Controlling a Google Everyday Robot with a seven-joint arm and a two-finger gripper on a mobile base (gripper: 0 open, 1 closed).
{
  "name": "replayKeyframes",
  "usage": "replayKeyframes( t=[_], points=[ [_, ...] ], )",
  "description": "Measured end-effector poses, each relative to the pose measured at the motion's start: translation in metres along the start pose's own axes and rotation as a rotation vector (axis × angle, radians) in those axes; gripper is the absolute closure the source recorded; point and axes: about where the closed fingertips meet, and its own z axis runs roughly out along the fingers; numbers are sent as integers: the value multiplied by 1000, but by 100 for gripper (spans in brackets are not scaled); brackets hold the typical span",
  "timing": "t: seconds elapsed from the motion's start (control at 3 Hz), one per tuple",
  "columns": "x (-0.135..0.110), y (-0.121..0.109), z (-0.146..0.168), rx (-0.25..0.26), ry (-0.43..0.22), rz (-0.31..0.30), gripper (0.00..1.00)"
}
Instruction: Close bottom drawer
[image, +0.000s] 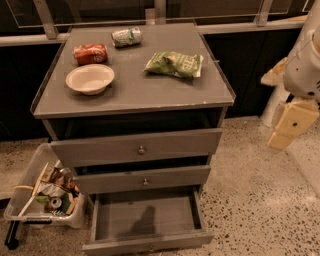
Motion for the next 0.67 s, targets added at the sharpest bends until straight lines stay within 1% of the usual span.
replayKeyframes(
  t=[0.67],
  points=[
    [23,23,66,-23,-97,42,63]
  ],
)
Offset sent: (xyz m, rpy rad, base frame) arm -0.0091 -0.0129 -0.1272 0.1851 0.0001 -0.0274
